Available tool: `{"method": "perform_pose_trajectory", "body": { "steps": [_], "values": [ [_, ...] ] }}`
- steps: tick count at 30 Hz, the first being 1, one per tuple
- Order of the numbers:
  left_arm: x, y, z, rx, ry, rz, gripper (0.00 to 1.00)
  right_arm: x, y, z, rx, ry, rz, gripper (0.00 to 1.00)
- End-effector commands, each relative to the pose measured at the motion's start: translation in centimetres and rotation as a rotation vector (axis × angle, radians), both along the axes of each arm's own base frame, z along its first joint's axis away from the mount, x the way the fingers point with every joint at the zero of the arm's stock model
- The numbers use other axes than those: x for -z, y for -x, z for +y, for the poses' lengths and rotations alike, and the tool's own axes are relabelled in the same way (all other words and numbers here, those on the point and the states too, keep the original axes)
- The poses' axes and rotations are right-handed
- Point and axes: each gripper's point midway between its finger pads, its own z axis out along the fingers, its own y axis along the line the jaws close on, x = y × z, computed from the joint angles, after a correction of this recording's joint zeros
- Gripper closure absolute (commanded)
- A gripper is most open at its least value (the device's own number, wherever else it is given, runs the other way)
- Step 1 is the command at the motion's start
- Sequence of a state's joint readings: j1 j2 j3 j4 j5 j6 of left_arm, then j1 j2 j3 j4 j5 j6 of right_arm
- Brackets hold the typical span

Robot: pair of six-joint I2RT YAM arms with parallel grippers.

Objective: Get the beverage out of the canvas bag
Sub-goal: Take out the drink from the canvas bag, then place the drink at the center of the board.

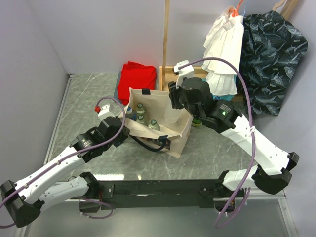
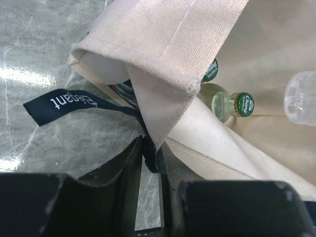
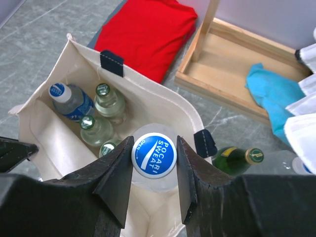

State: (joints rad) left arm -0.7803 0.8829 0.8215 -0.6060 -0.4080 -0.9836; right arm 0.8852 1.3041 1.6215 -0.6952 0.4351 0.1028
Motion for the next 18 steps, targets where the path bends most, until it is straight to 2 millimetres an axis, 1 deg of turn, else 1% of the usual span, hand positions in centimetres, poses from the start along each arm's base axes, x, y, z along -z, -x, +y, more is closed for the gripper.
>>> {"method": "perform_pose_trajectory", "body": {
  "steps": [1, 18],
  "values": [
    [-0.6, 0.1, -0.3, 0.031, -0.013, 0.0, 0.76, -8.6, 0.0, -2.2, 0.061, -0.16, -0.199, 1.0],
    [-0.9, 0.0, -0.5, 0.036, -0.012, -0.007, 0.76, -12.7, 0.7, -5.4, 0.148, -0.196, -0.287, 1.0]
  ]
}}
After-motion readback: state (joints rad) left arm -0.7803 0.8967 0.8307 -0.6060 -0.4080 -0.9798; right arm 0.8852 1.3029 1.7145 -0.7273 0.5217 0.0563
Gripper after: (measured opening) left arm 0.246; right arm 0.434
